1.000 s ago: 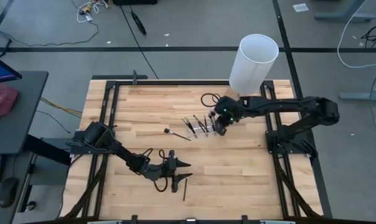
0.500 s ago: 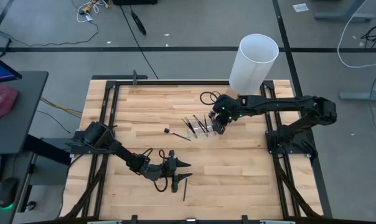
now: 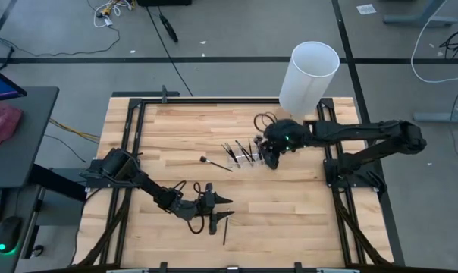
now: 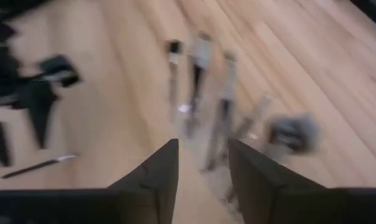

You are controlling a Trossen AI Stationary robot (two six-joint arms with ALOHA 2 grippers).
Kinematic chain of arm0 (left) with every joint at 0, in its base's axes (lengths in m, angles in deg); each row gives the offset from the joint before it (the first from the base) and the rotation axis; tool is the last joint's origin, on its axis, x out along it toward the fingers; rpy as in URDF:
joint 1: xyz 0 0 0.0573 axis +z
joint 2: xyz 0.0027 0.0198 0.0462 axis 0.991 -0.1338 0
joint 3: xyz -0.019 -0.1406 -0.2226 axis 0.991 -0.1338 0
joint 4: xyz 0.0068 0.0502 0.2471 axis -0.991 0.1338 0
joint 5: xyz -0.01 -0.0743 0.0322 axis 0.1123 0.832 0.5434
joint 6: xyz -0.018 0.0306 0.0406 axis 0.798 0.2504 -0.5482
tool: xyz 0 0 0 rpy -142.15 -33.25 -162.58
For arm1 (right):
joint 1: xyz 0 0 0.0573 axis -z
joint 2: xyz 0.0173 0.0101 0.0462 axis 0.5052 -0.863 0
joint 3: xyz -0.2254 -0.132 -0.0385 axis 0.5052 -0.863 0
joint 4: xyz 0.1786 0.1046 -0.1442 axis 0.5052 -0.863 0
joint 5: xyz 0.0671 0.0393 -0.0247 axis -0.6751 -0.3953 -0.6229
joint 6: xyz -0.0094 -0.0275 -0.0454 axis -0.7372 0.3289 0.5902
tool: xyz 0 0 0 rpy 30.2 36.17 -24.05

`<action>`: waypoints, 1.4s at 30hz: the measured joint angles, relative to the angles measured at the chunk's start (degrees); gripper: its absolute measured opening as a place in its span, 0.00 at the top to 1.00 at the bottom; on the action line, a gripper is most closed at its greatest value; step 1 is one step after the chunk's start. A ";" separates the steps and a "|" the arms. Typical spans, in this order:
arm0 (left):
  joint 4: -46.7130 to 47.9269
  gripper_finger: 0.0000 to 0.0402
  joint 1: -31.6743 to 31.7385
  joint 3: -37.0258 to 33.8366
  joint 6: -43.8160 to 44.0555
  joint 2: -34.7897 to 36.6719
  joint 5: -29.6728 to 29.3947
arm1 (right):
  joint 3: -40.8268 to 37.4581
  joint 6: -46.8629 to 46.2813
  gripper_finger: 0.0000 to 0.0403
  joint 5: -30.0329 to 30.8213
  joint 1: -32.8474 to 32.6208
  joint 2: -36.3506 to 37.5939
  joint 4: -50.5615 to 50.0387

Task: Pick & Place Makeup Supplies
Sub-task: Put the black makeup brush into the transparent organizer

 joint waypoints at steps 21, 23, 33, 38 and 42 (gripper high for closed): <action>40.52 0.51 -4.53 0.00 13.86 24.32 -15.66 | -31.72 -11.03 0.74 28.14 -40.24 -1.23 57.16; 45.95 0.51 -5.17 0.00 17.09 26.23 -18.13 | -34.08 -12.67 0.75 32.87 -42.14 -2.85 61.72; 76.74 0.51 -3.76 -0.18 43.92 27.67 -20.00 | -35.58 -16.61 0.75 36.65 -44.92 -15.28 72.19; 75.44 0.51 -2.97 -2.55 45.95 27.56 -16.53 | -35.58 -16.61 0.75 35.79 -44.86 -21.74 79.49; 68.43 0.45 -3.54 -4.37 45.01 27.56 -13.14 | -35.56 -16.61 0.75 35.45 -44.86 -24.82 83.31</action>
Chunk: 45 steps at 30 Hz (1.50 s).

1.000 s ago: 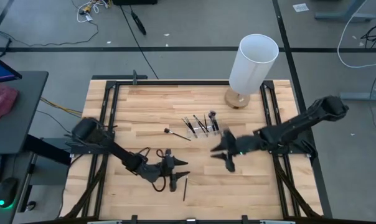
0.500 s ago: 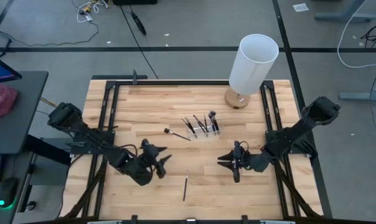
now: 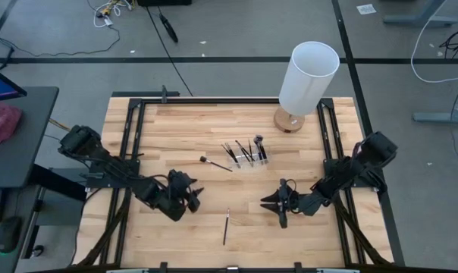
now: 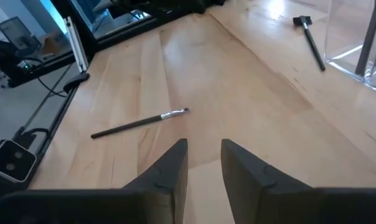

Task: Pick & Place Makeup Supplies
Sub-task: Put the black makeup brush into the transparent organizer

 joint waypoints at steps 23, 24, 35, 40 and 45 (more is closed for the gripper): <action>-5.43 0.34 -4.52 31.63 -8.08 -34.94 -0.12 | 0.07 2.56 0.75 -0.19 0.24 -0.62 1.65; -5.49 0.34 -4.75 32.41 -8.07 -35.94 -0.63 | 0.07 2.31 0.75 -0.20 0.24 -0.62 1.75; 5.32 0.34 -9.62 39.60 -2.69 -42.58 -8.76 | 0.07 -3.38 0.75 -0.35 -3.58 -0.59 4.52; 16.63 0.34 -11.71 39.09 9.38 -42.32 -9.87 | 1.97 -4.22 0.75 -0.35 -6.69 -0.59 5.10; 21.75 0.34 -14.02 37.14 16.83 -42.25 -10.78 | 5.14 -1.33 0.75 -0.35 -8.98 -0.59 4.38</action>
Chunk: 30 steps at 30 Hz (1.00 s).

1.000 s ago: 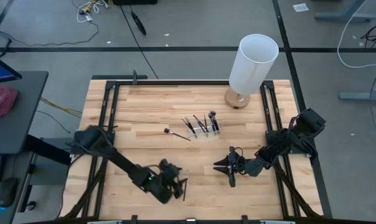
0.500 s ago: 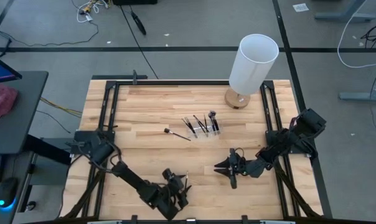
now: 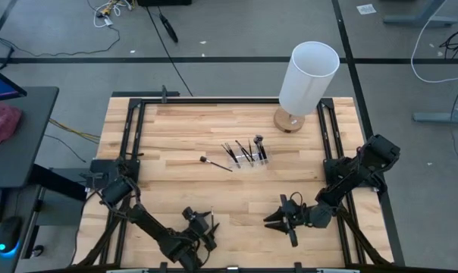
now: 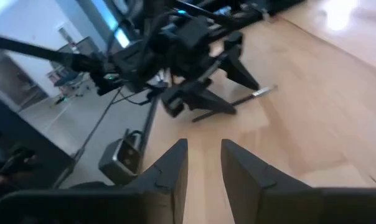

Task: Pick & Place Makeup Supplies
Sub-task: Put the black makeup brush into the transparent organizer

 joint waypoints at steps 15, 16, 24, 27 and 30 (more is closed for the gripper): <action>-4.76 0.43 -0.45 -2.39 -15.33 4.26 6.58 | 1.94 5.94 0.75 0.69 0.25 0.00 -1.03; -5.94 0.44 -0.37 -2.39 -16.93 4.30 7.07 | 1.94 5.94 0.75 0.68 0.23 0.00 -1.00; -10.84 0.48 -0.37 -2.41 -21.83 5.62 9.16 | 1.94 5.79 0.75 0.68 0.23 0.00 -1.45; -10.51 0.48 -1.00 -2.52 -21.67 8.25 9.57 | 1.94 4.65 0.75 0.66 0.23 0.00 -1.90; -10.21 0.48 -1.94 -2.37 -18.31 10.68 6.22 | 1.94 4.10 0.75 0.66 0.15 0.00 -2.43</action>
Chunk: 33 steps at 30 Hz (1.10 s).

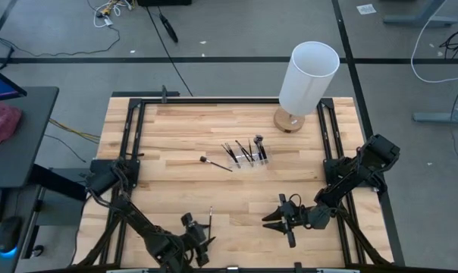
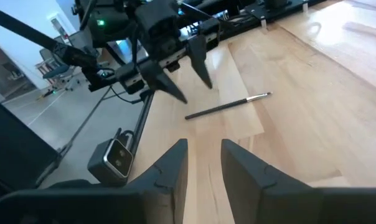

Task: Pick & Place Makeup Supplies
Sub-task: Put the black makeup brush into the transparent organizer

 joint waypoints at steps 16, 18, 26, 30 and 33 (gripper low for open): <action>4.71 0.48 4.12 0.04 19.43 -3.36 -1.60 | 0.00 -2.69 0.75 -0.01 -0.51 0.00 -1.37; 6.28 0.48 4.44 0.04 21.36 -3.69 -0.69 | 0.00 -2.74 0.75 0.00 -0.73 0.00 -1.56; 11.68 0.48 2.47 0.11 31.40 -4.05 -2.05 | 0.00 -3.46 0.75 0.00 -0.76 0.00 -1.60; 9.30 0.48 1.99 0.15 31.86 -6.21 -3.31 | 0.00 -3.49 0.75 0.00 -0.76 0.00 -1.57; 8.27 0.49 1.97 0.35 31.86 -8.01 -5.29 | 0.00 -3.96 0.75 -0.02 -0.76 0.00 -1.44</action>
